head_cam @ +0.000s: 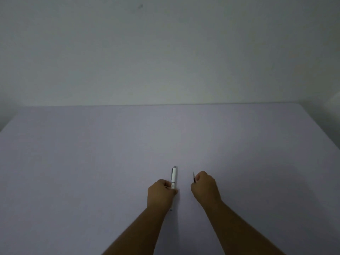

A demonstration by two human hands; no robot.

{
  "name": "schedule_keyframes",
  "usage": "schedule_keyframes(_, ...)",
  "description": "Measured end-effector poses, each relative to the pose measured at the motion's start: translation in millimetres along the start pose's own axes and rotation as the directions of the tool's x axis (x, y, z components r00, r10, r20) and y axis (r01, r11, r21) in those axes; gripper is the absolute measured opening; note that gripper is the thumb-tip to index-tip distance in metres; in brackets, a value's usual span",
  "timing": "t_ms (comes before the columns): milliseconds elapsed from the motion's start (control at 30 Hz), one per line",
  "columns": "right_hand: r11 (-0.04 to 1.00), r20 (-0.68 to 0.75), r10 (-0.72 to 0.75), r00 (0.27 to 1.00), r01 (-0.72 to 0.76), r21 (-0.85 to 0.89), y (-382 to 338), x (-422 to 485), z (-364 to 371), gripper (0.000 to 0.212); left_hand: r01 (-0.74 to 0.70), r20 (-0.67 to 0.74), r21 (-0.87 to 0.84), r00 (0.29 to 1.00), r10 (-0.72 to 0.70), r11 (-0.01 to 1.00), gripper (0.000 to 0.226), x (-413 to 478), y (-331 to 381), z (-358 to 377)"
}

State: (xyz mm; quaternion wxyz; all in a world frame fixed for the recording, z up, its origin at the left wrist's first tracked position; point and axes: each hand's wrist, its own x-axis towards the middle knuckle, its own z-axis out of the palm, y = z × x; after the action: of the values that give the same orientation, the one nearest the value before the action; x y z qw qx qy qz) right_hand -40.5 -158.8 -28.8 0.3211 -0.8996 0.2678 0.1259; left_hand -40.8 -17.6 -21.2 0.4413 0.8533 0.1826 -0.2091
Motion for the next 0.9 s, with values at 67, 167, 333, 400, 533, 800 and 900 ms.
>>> schedule_keyframes(67,1.000,-0.006,-0.005,1.000,0.005,0.017,-0.7,-0.4,5.6,0.022,-0.003,-0.012,0.008,1.000,0.003,1.000,0.012,2.6,-1.7,4.1)
schedule_keyframes(167,0.999,0.002,-0.020,1.000,0.020,0.026,-4.1,-1.2,11.4,0.020,0.005,-0.028,0.020,1.000,-0.004,1.000,0.014,4.9,-2.9,8.5)
schedule_keyframes(333,0.998,0.003,-0.034,0.999,0.033,0.051,-4.8,-0.4,15.6,0.019,0.008,-0.055,0.036,0.998,-0.006,0.999,0.019,7.0,-4.6,13.2)
schedule_keyframes(400,0.998,0.006,-0.036,0.999,0.035,0.057,-4.4,0.3,16.2,0.019,0.008,-0.055,0.042,0.998,-0.005,0.999,0.018,8.0,-4.9,14.2)
schedule_keyframes(533,0.997,0.006,-0.045,0.999,0.045,0.064,-4.2,0.4,17.3,0.019,0.015,-0.057,0.043,0.998,-0.012,0.999,0.016,8.4,-4.5,15.4)
schedule_keyframes(800,0.995,0.015,-0.039,0.999,0.037,0.093,-4.2,0.7,19.0,0.012,0.024,-0.057,0.044,0.998,-0.021,0.999,0.019,9.7,-5.2,16.2)
schedule_keyframes(900,0.996,0.014,-0.023,1.000,0.022,0.091,-5.7,0.2,19.2,0.013,0.023,-0.054,0.055,0.998,-0.020,0.998,0.019,9.7,-5.6,15.5)
